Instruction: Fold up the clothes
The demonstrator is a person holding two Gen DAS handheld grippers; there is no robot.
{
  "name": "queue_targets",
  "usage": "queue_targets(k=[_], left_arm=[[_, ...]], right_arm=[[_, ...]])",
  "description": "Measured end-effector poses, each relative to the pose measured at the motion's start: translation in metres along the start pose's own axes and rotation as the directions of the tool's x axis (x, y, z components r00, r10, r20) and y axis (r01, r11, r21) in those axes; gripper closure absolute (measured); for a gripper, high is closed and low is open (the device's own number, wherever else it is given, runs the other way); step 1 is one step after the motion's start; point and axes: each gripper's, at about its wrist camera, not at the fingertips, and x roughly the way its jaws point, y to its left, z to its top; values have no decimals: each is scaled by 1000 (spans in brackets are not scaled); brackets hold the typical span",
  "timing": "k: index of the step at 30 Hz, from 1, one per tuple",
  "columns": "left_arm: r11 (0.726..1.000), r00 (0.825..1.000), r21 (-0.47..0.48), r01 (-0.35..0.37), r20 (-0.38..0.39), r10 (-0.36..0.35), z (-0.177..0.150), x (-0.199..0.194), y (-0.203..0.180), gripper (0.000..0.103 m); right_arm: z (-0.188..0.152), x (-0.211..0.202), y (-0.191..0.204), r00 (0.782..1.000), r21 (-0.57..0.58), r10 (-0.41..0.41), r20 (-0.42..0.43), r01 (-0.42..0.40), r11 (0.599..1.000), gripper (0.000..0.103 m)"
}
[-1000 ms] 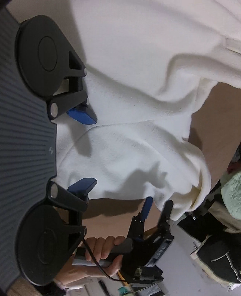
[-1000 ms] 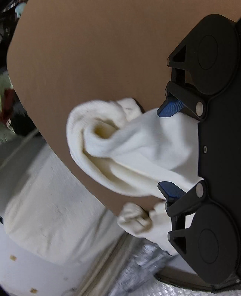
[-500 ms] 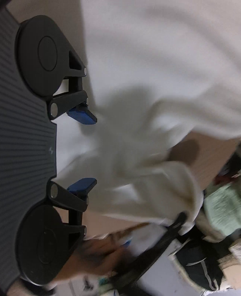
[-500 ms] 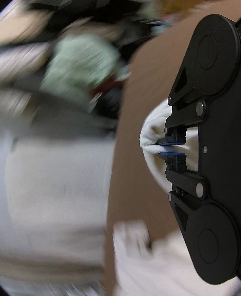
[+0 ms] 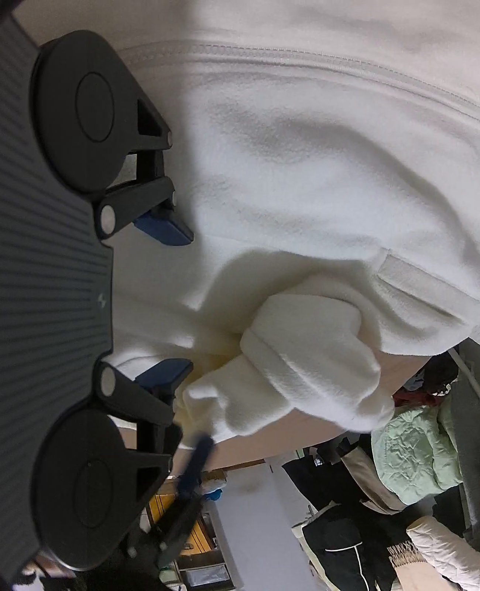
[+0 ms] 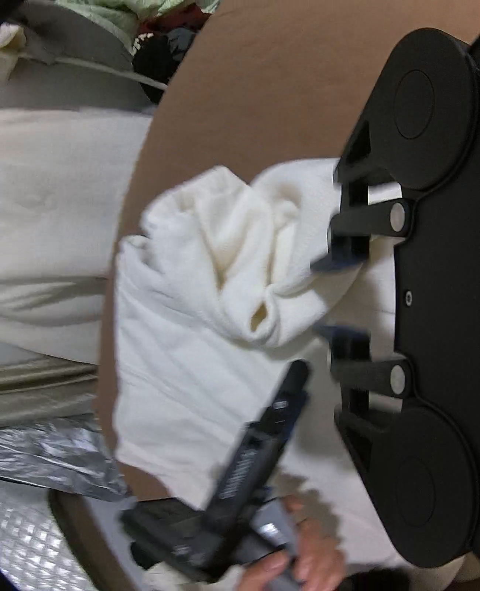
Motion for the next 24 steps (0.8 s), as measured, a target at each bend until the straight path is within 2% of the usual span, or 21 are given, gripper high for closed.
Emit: queue_targets(k=[1, 3, 6, 9, 11, 12, 13, 14, 15, 16, 17, 18, 19, 20, 21, 22, 23, 24], left_arm=[[1000, 1000, 2, -1, 10, 1, 0, -3, 0, 36], [1000, 999, 6, -12, 40, 12, 0, -6, -2, 36], [999, 996, 40, -31, 79, 27, 5, -8, -7, 36], [998, 995, 52, -38, 92, 34, 7, -10, -6, 35], [998, 995, 47, -39, 91, 35, 8, -9, -5, 35], [998, 995, 46, -41, 95, 36, 9, -6, -6, 35], [998, 994, 44, -42, 99, 37, 10, -3, -8, 34], [998, 994, 42, -39, 103, 34, 11, 0, -10, 33], [999, 993, 40, -28, 112, 23, 12, 2, -12, 30], [999, 992, 42, -17, 123, 11, 12, 1, -13, 30], [999, 990, 42, -11, 144, 4, 11, 0, -15, 30], [999, 984, 36, -13, 178, 6, 9, -3, -17, 30], [1000, 979, 23, -8, 206, 3, 8, -5, -18, 29], [1000, 976, 6, 15, 217, -16, 7, -5, -18, 29], [999, 976, -9, 49, 214, -46, 7, -3, -18, 28], [997, 976, -17, 70, 206, -65, 7, 0, -18, 28], [998, 980, -13, 69, 187, -65, 5, 5, -21, 28], [998, 984, -1, 56, 171, -55, 4, 10, -25, 28]], right_arm=[[5, 0, 2, 1000, 3, -8, 10, 8, 1000, 32], [12, 3, -1, 999, 44, 19, 26, -20, 999, 26], [20, 24, -13, 989, 178, 145, 19, -146, 973, 23], [28, 67, -32, 980, 352, 199, -13, -182, 918, 19], [29, 98, -52, 975, 504, 222, -17, -184, 844, 19], [29, 108, -61, 975, 546, 220, -5, -182, 818, 29], [31, 111, -65, 985, 533, 173, 10, -152, 832, 70], [36, 109, -66, 994, 471, 111, 23, -108, 875, 84], [41, 97, -67, 998, 414, 4, 70, -33, 910, 83], [44, 83, -68, 987, 360, -103, 126, 51, 932, 83], [47, 68, -74, 967, 353, -196, 162, 129, 927, 84], [47, 51, -85, 936, 377, -294, 193, 206, 903, 84], [45, 32, -96, 897, 414, -392, 207, 282, 865, 84], [43, 14, -107, 848, 431, -489, 204, 371, 823, 84], [40, -2, -118, 785, 439, -590, 190, 470, 766, 84], [35, -17, -130, 731, 444, -662, 166, 544, 712, 84], [31, -27, -144, 690, 441, -713, 127, 605, 663, 84], [24, -31, -161, 668, 443, -740, 80, 641, 626, 84]])
